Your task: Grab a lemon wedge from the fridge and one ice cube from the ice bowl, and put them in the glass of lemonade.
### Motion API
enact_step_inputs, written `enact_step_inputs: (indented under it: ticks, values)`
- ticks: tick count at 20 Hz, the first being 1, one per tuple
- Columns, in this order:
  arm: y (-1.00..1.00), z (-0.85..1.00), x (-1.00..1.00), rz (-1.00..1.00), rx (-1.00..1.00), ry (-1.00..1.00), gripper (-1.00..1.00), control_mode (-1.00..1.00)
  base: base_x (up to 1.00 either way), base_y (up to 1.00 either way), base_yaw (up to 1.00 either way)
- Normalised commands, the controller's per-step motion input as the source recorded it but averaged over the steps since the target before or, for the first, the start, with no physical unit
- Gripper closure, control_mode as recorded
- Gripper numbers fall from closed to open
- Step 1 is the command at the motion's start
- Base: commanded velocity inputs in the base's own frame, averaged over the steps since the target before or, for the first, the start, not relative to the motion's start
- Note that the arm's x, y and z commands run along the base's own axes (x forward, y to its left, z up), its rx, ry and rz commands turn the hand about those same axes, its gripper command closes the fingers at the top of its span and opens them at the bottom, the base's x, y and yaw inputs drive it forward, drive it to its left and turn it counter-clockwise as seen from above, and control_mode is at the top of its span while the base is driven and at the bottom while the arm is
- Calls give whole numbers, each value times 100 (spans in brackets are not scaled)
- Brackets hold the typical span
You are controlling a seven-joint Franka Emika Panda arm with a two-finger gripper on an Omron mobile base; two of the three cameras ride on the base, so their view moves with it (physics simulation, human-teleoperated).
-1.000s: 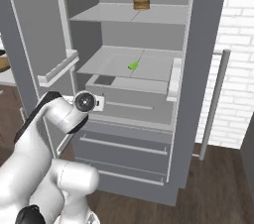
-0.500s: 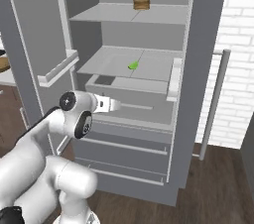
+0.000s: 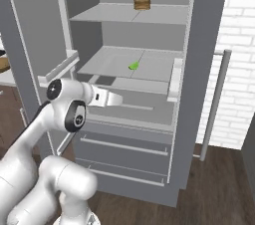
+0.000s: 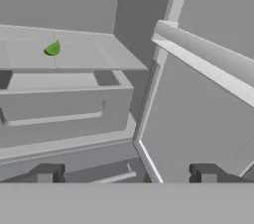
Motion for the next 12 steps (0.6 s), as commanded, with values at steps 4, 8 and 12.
enact_step_inputs:
  ticks: [4,8,12]
  values:
    - [0,98,-93,0,18,0,-100,-100,0,0,0]
    - [1,52,-68,5,19,5,-100,-100,0,0,0]
    - [16,7,-58,15,18,13,-100,-100,0,0,0]
